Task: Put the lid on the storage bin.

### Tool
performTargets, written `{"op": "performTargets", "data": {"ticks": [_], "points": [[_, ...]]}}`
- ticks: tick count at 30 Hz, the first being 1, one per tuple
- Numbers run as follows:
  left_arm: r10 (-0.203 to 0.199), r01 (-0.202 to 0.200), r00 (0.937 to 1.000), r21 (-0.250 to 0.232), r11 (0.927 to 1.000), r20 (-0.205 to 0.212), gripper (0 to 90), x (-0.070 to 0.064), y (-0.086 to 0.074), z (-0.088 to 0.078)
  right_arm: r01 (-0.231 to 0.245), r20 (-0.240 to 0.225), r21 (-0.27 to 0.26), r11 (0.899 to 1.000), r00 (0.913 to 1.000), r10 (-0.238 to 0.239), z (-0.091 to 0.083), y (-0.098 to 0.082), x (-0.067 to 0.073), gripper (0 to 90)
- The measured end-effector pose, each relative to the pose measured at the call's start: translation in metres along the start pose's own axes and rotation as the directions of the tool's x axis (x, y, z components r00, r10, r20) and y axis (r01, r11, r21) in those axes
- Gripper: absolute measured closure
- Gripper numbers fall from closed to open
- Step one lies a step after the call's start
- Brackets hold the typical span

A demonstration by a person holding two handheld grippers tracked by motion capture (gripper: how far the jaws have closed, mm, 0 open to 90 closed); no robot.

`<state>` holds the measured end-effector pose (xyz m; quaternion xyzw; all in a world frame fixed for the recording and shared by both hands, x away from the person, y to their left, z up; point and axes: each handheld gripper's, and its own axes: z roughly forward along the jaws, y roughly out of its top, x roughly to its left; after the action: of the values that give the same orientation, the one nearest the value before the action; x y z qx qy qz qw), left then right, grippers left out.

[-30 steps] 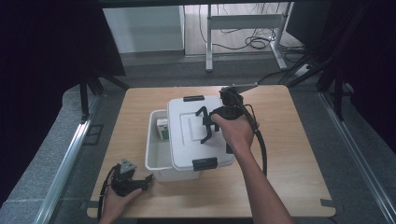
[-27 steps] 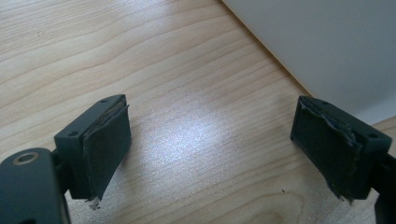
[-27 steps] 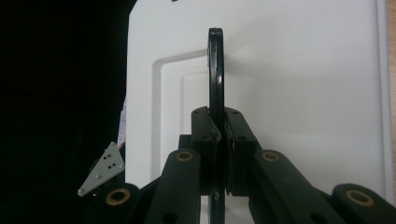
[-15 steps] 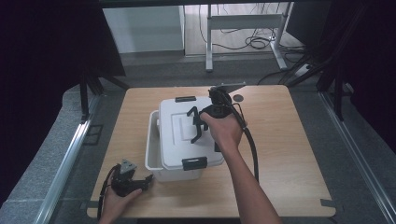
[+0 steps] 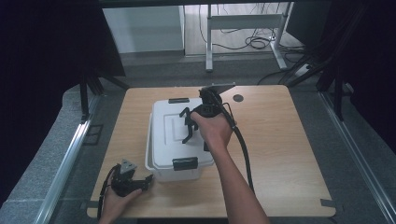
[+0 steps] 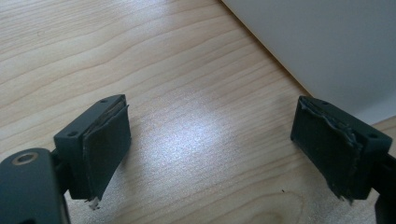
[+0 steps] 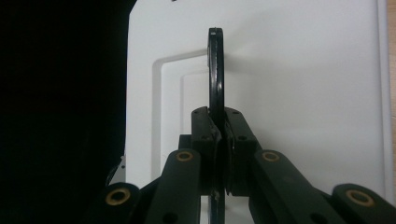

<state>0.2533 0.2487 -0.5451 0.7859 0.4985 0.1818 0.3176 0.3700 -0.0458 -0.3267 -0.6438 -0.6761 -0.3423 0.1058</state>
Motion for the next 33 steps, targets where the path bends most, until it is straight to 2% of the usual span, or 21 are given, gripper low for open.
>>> {"op": "performTargets", "data": {"ticks": [15,24,33], "points": [[0.000,0.000,1.0000,-0.002,1.0000,0.001,11.9,0.000,0.000,0.000,-0.068,0.019,0.018,0.998,0.9975,0.068,0.021,-0.001,0.001,84.8],[0.000,0.000,1.0000,-0.002,1.0000,0.001,11.9,0.000,0.000,0.000,-0.078,0.015,0.012,0.997,0.9969,0.077,0.026,-0.001,0.002,84.8],[0.000,0.000,1.0000,-0.002,1.0000,0.001,11.9,0.000,0.000,0.000,-0.082,0.022,0.022,0.996,0.9964,0.082,0.040,0.000,0.006,84.7]]}}
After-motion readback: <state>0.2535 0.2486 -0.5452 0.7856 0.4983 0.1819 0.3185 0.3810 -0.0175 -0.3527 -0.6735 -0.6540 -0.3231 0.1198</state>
